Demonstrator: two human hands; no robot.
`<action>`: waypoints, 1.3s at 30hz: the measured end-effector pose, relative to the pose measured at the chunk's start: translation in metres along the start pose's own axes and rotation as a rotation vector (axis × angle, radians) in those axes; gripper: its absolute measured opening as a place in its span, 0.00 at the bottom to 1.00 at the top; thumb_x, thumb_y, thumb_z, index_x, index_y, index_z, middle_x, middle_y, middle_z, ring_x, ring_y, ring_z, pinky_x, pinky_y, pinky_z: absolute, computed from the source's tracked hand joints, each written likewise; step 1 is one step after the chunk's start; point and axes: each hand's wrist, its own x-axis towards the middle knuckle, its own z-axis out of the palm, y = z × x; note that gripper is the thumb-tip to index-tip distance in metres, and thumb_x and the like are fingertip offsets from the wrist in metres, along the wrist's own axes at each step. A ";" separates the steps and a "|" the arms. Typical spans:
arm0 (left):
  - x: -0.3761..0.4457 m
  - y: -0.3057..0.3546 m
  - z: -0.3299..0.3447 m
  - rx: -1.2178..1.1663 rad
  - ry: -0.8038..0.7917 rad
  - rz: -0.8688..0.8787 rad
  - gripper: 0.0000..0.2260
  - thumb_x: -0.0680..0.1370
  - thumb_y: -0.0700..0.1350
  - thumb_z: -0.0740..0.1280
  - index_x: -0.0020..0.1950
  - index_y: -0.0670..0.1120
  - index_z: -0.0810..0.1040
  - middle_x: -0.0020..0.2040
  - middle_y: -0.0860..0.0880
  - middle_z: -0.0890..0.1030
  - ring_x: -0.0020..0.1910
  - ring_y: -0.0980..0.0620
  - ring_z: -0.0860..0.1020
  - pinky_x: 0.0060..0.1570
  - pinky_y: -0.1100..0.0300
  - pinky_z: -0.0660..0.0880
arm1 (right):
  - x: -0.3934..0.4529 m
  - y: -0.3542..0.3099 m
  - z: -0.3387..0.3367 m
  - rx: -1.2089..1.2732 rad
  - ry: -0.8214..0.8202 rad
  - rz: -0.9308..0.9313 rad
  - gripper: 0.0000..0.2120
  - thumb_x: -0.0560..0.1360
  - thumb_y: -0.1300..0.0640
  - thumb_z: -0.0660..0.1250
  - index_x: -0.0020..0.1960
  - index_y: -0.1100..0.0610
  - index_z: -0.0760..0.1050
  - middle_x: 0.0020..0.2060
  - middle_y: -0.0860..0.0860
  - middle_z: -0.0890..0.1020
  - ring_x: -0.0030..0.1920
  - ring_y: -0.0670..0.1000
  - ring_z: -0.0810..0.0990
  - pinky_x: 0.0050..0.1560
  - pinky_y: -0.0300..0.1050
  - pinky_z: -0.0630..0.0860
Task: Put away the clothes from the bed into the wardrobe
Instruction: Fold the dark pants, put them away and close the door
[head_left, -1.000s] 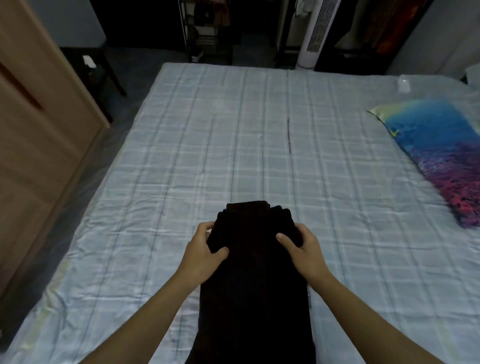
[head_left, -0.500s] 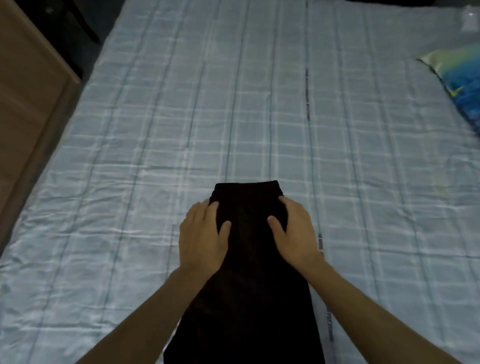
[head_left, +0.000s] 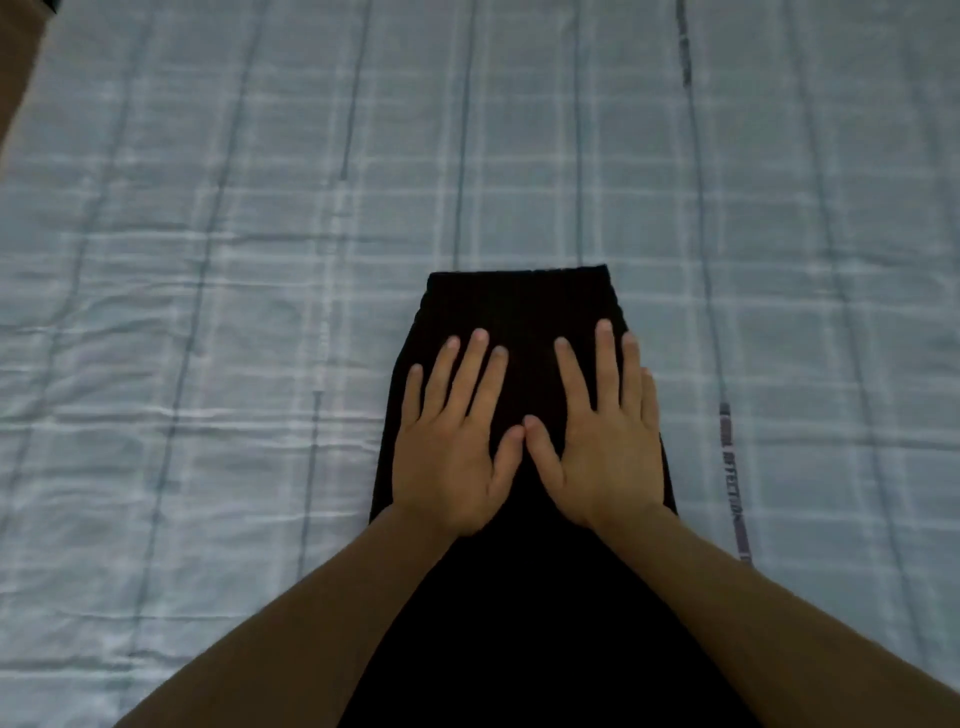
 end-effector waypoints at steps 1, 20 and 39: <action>0.000 0.001 -0.001 0.009 -0.002 0.002 0.30 0.83 0.58 0.50 0.82 0.47 0.55 0.83 0.48 0.51 0.81 0.48 0.48 0.78 0.42 0.48 | -0.001 0.000 -0.001 0.004 0.003 -0.003 0.36 0.80 0.35 0.47 0.82 0.50 0.45 0.80 0.57 0.40 0.80 0.59 0.39 0.78 0.61 0.48; -0.200 0.045 -0.051 0.038 -0.286 -0.084 0.31 0.81 0.66 0.42 0.82 0.56 0.42 0.82 0.53 0.40 0.81 0.50 0.39 0.78 0.39 0.48 | -0.217 -0.021 -0.012 0.042 -0.123 -0.023 0.32 0.81 0.35 0.43 0.81 0.46 0.42 0.81 0.53 0.41 0.80 0.55 0.38 0.78 0.62 0.46; -0.250 0.058 -0.049 -0.012 -0.123 0.114 0.29 0.83 0.62 0.49 0.81 0.49 0.58 0.82 0.48 0.53 0.82 0.48 0.45 0.78 0.39 0.52 | -0.254 -0.012 -0.003 0.117 -0.073 -0.217 0.31 0.82 0.38 0.44 0.81 0.50 0.46 0.81 0.52 0.45 0.80 0.52 0.39 0.79 0.58 0.45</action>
